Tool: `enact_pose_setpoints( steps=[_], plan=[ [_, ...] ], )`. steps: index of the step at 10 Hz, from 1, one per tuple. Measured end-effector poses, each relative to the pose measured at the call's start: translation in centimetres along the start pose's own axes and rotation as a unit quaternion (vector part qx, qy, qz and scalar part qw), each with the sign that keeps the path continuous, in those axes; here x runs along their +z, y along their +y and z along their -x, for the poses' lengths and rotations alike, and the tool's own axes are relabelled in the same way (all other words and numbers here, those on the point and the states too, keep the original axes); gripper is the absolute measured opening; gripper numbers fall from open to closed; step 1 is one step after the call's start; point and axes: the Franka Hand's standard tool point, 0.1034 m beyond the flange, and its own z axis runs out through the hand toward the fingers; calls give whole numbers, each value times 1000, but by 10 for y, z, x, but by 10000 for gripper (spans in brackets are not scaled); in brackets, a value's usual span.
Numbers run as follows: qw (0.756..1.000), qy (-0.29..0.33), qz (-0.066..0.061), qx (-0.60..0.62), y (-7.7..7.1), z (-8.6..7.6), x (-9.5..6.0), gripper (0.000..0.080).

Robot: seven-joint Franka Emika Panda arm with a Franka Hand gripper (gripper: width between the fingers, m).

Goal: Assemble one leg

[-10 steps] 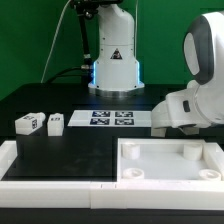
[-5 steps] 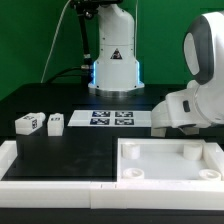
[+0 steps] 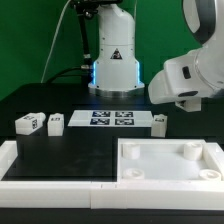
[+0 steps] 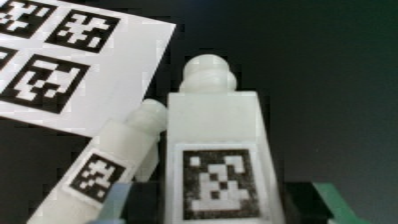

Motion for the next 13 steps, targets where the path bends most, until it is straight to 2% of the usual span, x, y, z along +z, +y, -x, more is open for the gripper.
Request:
enact_pose_setpoints(
  steps=[1, 2, 4, 6, 7, 8, 9, 11, 13],
  plan=[
    [999, 43, 0, 1, 0, -10, -6, 291],
    [994, 112, 3, 3, 1, -14, -12, 291],
    [980, 199, 9, -3, 7, -12, -13, 291],
    [959, 283, 2, 15, 34, -8, -35, 291],
    [936, 352, -5, 30, 48, -5, -56, 291],
    [918, 395, -4, 37, 54, -3, -71, 291],
    [890, 455, 0, 38, 57, -6, -87, 291],
    [838, 545, 11, 36, 58, -8, -79, 291],
    [787, 615, 40, 8, 66, -14, -95, 291]
  ],
)
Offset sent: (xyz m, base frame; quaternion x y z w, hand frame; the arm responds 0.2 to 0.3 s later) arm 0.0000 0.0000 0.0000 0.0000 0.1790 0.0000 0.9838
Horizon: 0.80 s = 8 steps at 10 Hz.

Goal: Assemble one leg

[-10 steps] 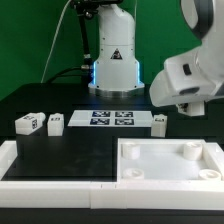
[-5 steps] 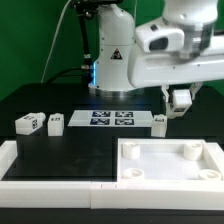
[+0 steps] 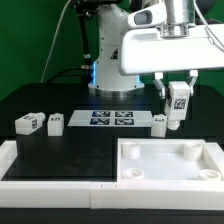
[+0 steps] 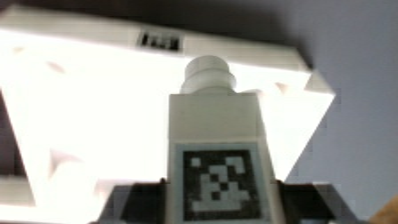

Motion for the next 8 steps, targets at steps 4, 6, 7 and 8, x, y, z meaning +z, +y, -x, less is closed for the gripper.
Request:
enact_pose_setpoints(
  steps=[4, 6, 7, 8],
  plan=[
    [1000, -12, -5, -8, 16, -75, 4, 291],
    [1000, -21, -10, -7, 21, -104, 18, 291],
    [1000, -18, -9, -8, 20, -103, 18, 291],
    [1000, -15, -9, -8, 21, -102, 18, 291]
  ],
)
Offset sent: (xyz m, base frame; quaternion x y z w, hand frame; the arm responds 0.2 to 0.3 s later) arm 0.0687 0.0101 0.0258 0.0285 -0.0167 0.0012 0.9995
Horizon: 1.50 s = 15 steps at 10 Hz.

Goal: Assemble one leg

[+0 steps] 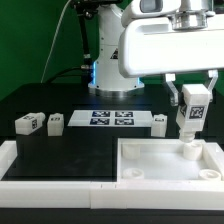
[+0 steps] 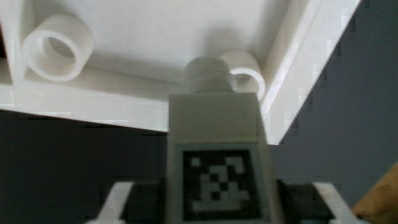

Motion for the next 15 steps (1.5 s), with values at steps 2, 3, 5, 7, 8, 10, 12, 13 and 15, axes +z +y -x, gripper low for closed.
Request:
enact_pose_setpoints(
  steps=[2, 3, 5, 7, 8, 10, 12, 13, 15],
  plan=[
    [1000, 15, 3, 0, 1, -1, 1, 291],
    [998, 66, 13, -5, 6, -6, -2, 291],
    [998, 60, 11, -4, 1, 5, 5, 291],
    [998, 68, 6, -9, -9, -12, 15, 291],
    [998, 69, 3, -10, -12, -17, 22, 291],
    [997, 70, -1, -14, -20, -21, 31, 291],
    [998, 63, -3, -17, -24, -13, 42, 292],
    [998, 62, -2, -17, -24, -8, 44, 292],
    [998, 67, -1, -17, -24, -4, 46, 292]
  ],
)
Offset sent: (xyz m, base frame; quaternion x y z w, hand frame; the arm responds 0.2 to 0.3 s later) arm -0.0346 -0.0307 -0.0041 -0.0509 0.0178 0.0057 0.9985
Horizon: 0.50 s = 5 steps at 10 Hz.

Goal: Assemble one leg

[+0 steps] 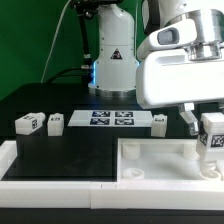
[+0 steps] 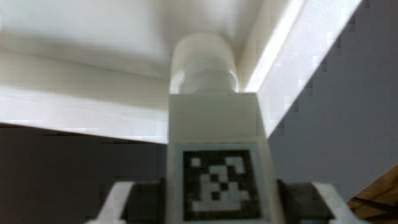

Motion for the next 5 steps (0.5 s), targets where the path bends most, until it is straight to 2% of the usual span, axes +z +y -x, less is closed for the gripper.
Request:
enact_pose_setpoints(
  steps=[5],
  plan=[
    [1000, 16, 3, -9, 3, -7, 7, 292]
  ],
)
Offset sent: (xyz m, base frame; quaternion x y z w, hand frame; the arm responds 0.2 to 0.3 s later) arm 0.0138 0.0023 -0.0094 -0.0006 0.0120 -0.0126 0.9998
